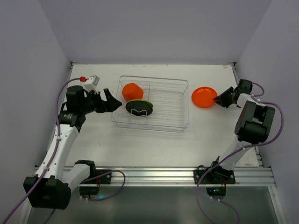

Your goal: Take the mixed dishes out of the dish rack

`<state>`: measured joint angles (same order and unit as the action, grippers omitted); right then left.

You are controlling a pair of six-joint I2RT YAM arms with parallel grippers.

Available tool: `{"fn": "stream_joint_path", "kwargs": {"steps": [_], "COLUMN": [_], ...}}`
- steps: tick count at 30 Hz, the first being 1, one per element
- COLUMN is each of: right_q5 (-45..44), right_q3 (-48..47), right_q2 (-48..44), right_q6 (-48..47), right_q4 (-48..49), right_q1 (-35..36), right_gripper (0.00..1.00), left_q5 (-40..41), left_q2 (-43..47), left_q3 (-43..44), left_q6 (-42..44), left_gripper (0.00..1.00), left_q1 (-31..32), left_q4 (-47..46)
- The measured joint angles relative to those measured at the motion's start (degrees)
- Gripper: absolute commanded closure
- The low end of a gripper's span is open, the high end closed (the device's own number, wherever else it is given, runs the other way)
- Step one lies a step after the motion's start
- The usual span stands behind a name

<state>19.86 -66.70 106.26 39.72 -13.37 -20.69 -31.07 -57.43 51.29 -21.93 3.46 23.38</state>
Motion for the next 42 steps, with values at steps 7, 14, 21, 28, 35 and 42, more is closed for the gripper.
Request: {"fn": "stream_joint_path", "kwargs": {"steps": [7,14,21,28,35,42], "right_q5": [0.94,2.01,2.16,3.50,7.65,10.99], "right_q3": [-0.26,-0.57,1.36,6.69,10.69,11.82], "right_q2": [0.13,0.13,-3.67,-17.51,-26.97,-33.83], "right_q6": [-1.01,-2.56,-4.15,-5.81,-6.58,-9.35], "right_q4": [-1.25,-3.80,-5.07,-3.76,-1.79,-0.96], "right_q1": [0.00,0.00,0.00,0.00,2.29,10.58], "right_gripper": [0.58,0.44,0.29,0.01,0.01,0.01], "left_q5": [0.00,-0.02,-0.04,-0.07,-0.07,0.00], "left_q2": [0.00,0.00,0.00,0.00,0.00,-0.02], "left_q3": [0.00,0.04,0.04,0.04,0.04,0.04], "left_q6": [0.00,0.00,0.02,0.02,0.02,0.00], "left_gripper": [0.00,0.00,0.00,0.00,0.00,0.00], "left_q1": [0.00,0.00,0.00,0.02,0.02,0.04], "left_q4": [0.00,0.00,0.02,0.04,0.07,0.07]}}
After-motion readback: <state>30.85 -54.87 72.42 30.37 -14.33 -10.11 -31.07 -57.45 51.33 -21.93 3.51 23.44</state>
